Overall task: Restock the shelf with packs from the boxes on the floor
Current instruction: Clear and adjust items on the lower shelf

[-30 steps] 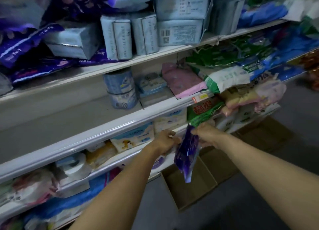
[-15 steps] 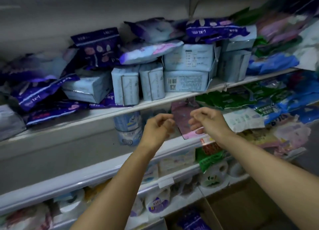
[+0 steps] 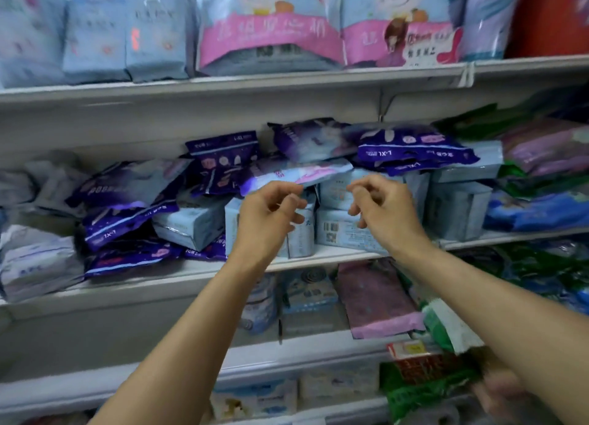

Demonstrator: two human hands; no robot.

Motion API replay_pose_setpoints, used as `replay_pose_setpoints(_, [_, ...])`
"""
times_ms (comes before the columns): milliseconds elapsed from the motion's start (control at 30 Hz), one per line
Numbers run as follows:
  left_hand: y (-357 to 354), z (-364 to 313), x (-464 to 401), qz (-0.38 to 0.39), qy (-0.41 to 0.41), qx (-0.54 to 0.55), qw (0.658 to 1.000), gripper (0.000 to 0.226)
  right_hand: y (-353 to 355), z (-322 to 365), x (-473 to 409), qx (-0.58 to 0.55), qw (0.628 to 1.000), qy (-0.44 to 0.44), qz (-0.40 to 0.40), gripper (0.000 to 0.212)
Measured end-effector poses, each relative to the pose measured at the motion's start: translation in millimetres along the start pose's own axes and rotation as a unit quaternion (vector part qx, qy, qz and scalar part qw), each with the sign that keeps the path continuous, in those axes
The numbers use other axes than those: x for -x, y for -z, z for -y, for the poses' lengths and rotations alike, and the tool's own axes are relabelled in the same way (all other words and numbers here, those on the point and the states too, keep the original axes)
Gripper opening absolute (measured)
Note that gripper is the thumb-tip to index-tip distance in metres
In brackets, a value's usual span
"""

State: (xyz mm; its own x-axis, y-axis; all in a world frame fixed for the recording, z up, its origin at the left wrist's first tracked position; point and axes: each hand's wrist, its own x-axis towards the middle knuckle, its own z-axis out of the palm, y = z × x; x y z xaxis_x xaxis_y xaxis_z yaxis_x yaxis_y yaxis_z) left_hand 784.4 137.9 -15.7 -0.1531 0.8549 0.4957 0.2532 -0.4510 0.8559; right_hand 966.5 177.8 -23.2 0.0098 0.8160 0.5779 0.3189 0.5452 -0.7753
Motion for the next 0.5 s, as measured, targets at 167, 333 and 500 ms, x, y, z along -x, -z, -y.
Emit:
replay_pose_setpoints(167, [-41.5,-23.9,-36.3,0.008,-0.021,-0.018,1.0,0.02,56.7,4.5,-42.2,0.08,0.986,0.086,-0.123,0.018])
replay_pose_setpoints(333, [-82.1,-35.1,-77.3,0.025,-0.042,-0.086,0.995,0.026,120.7,-9.0,-93.3,0.171,0.968,0.026,-0.183,0.012])
replay_pose_setpoints(500, [-116.1,-40.3,-115.9,0.027,0.107,-0.089,0.99,0.038,154.3,-30.8,-122.5,0.15,0.952,-0.252,-0.083,0.046])
